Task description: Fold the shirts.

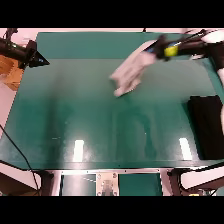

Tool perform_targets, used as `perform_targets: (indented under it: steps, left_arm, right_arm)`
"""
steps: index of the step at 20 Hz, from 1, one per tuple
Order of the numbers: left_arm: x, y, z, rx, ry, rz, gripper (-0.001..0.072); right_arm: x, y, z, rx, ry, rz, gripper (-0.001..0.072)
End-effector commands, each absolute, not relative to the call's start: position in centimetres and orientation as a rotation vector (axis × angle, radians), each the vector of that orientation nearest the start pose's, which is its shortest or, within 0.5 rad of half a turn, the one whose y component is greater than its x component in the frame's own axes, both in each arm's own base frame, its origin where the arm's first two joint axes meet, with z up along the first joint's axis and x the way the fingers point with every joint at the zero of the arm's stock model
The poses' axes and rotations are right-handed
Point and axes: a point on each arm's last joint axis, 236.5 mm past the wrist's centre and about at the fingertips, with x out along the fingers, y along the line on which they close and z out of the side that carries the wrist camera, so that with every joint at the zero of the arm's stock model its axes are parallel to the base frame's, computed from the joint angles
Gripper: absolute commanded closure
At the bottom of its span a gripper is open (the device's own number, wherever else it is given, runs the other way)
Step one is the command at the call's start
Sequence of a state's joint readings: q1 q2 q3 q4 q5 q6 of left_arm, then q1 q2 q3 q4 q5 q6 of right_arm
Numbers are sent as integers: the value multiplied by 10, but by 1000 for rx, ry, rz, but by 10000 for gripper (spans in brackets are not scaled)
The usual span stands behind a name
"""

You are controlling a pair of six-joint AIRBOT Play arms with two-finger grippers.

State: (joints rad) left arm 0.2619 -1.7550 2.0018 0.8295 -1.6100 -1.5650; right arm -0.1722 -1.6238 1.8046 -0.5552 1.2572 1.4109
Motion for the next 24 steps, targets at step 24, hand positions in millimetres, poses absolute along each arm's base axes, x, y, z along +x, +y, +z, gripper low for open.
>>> perform_targets:
  steps: [24]
  left_arm:
    - [482, -37, 127, -659, 1234, -420, 689]
  right_arm:
    - [200, -252, 79, 974, 1352, -794, 701]
